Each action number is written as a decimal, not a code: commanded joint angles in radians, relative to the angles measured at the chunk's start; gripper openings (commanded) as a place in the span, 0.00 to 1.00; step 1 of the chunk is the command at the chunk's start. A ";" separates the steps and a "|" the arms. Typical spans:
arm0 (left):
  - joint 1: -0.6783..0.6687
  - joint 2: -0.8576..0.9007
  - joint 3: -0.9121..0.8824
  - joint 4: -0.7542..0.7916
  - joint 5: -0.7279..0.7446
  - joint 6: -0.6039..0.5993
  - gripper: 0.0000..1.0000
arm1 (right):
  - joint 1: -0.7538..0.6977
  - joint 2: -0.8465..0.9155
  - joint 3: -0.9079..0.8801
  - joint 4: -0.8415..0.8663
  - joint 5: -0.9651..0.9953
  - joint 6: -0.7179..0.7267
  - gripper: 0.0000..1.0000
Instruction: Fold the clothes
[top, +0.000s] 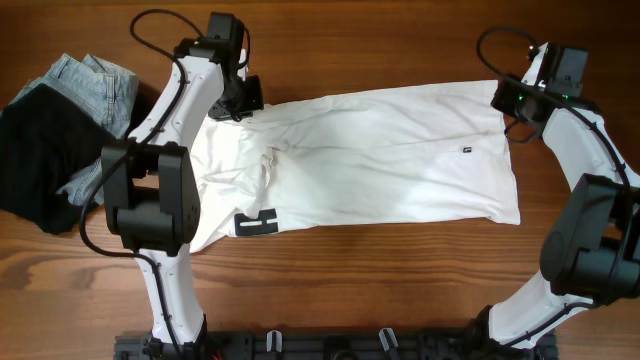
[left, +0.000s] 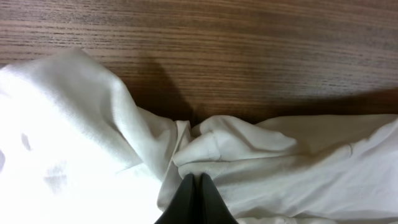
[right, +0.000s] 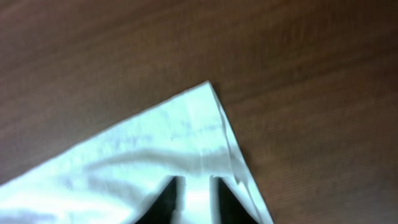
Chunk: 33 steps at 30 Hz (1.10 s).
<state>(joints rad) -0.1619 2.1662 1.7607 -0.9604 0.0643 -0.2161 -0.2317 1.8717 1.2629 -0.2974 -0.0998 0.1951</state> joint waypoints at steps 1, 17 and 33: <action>-0.004 -0.039 0.008 0.017 -0.013 -0.035 0.04 | -0.001 0.043 0.001 0.071 0.014 -0.028 0.39; -0.005 -0.038 0.008 0.028 -0.013 -0.054 0.04 | 0.037 0.318 0.001 0.384 0.011 -0.031 0.04; -0.003 -0.187 0.008 -0.176 -0.109 -0.146 0.04 | 0.031 -0.068 0.001 -0.223 0.267 -0.013 0.04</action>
<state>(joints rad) -0.1619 2.0499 1.7607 -1.0649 0.0349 -0.2794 -0.1970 1.8469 1.2652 -0.4347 0.1295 0.1711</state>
